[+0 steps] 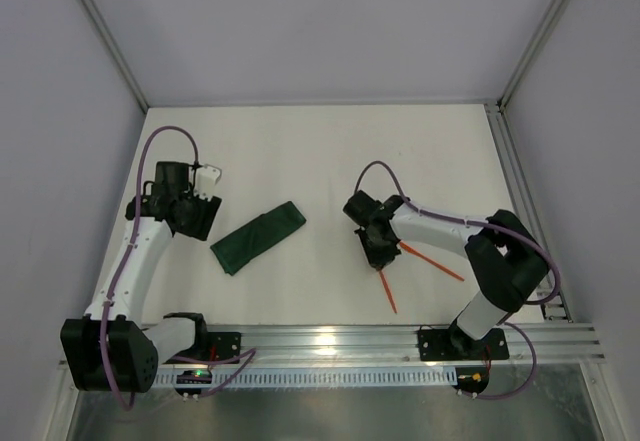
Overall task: Fold the napkin into a case and place the utensils inside
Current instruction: Pick up the fork from the corner of the board, then insert the fork into the folded napkin.
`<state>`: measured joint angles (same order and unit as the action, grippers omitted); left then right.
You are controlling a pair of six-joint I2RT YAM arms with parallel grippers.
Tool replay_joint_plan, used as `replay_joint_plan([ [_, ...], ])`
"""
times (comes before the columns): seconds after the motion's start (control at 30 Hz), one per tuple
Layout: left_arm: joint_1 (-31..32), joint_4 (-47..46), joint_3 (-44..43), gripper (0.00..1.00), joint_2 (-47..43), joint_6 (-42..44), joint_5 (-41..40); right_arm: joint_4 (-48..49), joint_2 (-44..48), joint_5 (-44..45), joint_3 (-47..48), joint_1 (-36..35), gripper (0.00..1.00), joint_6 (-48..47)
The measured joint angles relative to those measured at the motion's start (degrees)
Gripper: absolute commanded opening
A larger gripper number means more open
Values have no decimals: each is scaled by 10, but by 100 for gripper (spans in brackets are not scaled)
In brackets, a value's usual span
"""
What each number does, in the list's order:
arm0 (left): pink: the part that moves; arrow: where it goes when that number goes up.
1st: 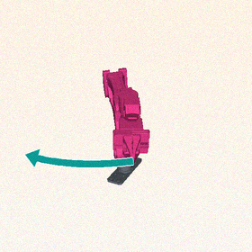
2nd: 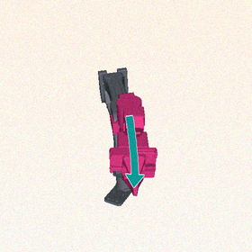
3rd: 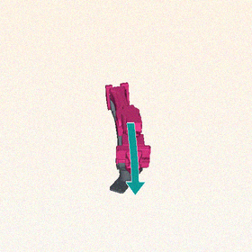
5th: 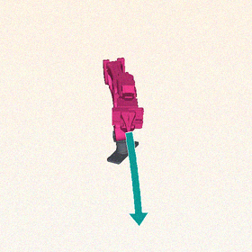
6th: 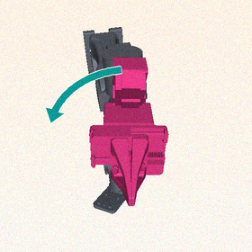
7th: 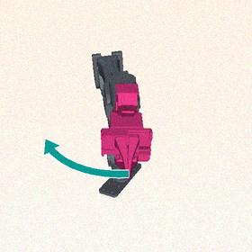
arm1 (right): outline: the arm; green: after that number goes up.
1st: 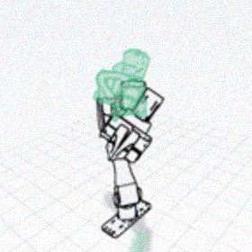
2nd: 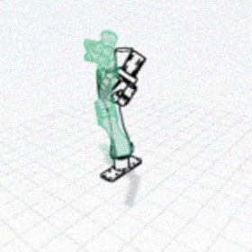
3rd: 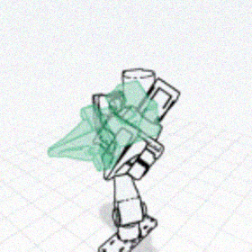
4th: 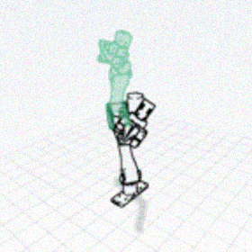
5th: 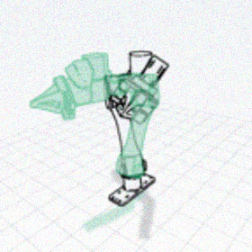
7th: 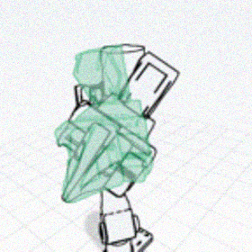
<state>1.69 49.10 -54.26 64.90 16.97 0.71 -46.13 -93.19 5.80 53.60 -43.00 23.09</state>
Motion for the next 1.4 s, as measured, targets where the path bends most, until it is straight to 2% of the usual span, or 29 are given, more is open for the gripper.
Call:
replay_joint_plan([
  [0.17,-1,0,0,54,0,5,-11,77,2,21,100,10,4,68],
  [0.37,-2,0,-7,54,0,17,11,226,28,38,182,18,4,245],
  [0.5,-2,-1,-17,53,0,16,37,293,-33,43,245,-7,4,417],
  [0.57,-2,-6,-17,48,2,16,42,305,-91,45,286,-24,4,492],
  [0.7,-2,-22,-10,44,27,17,37,271,-204,43,362,-49,4,600],
  [0.83,-2,-32,19,42,52,19,34,221,-261,45,392,-62,4,659],
  [1.0,-2,-35,40,42,64,31,34,166,-267,60,400,-64,4,704],
  [1.4,-2,-80,71,43,118,47,37,106,-268,76,401,-60,4,722],
])
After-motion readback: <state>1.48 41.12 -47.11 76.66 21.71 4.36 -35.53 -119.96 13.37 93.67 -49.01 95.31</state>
